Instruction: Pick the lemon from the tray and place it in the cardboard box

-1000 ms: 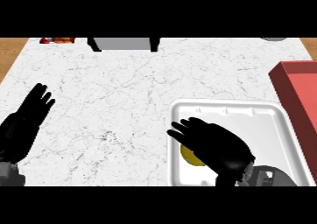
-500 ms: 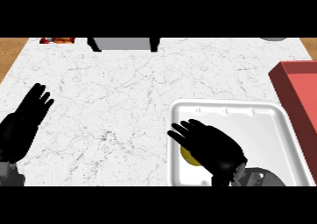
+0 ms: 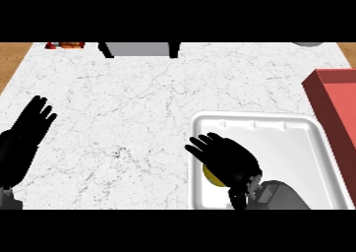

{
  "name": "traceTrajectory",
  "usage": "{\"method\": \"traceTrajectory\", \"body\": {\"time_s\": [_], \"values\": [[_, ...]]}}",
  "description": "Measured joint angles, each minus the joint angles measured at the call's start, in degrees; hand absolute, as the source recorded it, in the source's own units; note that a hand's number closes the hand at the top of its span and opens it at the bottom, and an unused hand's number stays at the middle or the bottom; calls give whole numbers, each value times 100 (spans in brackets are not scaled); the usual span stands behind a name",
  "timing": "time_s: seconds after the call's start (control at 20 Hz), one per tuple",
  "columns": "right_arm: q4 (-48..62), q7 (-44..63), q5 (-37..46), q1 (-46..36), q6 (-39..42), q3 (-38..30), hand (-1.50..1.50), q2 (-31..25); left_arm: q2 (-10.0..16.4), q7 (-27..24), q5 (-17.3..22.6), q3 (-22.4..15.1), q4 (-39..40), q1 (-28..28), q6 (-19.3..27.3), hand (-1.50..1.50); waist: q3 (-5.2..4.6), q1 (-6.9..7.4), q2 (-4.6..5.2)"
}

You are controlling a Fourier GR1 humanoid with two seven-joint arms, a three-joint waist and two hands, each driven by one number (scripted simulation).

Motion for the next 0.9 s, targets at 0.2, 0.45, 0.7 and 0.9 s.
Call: {"method": "traceTrajectory", "body": {"time_s": [0.2, 0.45, 0.7, 0.9], "values": [[39, -165, 200, 187, -95, 11, -150, -27, -39, -83, -74, 44, 249, -182, -44, 0, 0, -16, 1], [308, -369, 422, 202, -274, -89, -150, 72, -79, -108, -100, 93, 272, -146, -149, 0, 1, -13, 0], [616, -620, 601, 105, -463, -219, 150, 178, -174, -68, -196, 65, 221, -151, -122, 0, 1, -11, 1], [875, -1022, 697, 9, -825, -240, 150, 219, -179, -92, -223, 107, 238, -159, -144, 0, 0, -7, 2]]}}
